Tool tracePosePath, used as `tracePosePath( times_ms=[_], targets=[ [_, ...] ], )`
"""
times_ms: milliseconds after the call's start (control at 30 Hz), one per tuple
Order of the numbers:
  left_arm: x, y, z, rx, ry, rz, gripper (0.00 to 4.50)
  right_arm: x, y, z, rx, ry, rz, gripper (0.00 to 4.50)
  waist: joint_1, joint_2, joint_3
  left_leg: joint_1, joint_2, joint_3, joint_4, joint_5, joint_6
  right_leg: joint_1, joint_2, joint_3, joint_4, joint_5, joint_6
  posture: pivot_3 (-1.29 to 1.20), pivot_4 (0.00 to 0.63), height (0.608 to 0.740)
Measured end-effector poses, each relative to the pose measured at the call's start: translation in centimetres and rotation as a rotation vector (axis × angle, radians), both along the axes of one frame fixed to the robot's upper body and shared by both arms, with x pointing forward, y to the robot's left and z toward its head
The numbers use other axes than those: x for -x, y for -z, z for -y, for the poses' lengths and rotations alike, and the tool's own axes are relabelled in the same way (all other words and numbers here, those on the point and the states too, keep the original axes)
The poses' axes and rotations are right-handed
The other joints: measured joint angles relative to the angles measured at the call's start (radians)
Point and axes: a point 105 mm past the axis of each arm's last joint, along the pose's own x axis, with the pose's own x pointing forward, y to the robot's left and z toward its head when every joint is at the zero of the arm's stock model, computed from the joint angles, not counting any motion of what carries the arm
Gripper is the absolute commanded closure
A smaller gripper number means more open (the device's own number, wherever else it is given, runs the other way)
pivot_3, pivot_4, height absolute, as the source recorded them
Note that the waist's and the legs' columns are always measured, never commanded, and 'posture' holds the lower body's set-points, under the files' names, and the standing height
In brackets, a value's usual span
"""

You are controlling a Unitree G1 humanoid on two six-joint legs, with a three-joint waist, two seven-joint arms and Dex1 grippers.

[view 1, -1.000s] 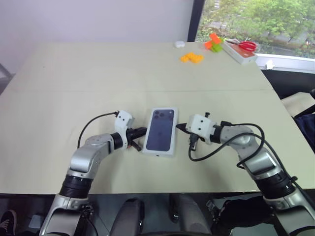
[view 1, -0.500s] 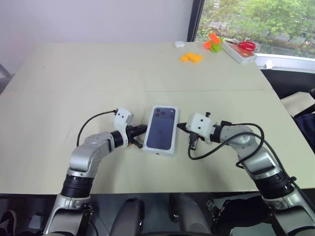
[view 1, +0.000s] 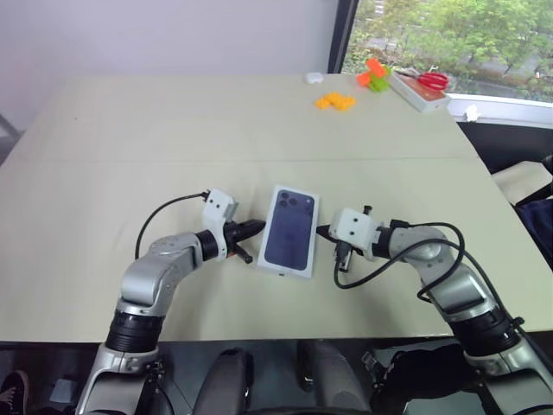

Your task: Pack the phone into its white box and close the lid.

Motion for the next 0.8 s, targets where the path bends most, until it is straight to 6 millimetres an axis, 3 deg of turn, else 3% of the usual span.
tracePosePath(
  times_ms=[800],
  targets=[
    [0.4,1.0,-1.3,0.003,-0.034,-0.047,4.5,0.5,-0.7,-0.9,-0.014,-0.017,-0.004,4.49,-0.001,0.0,0.0,0.0,0.0,0.0,0.0,0.0,-0.001,0.0,0.0,0.0,0.001,0.0,0.0,0.0,0.15,0.74]
  ],
)
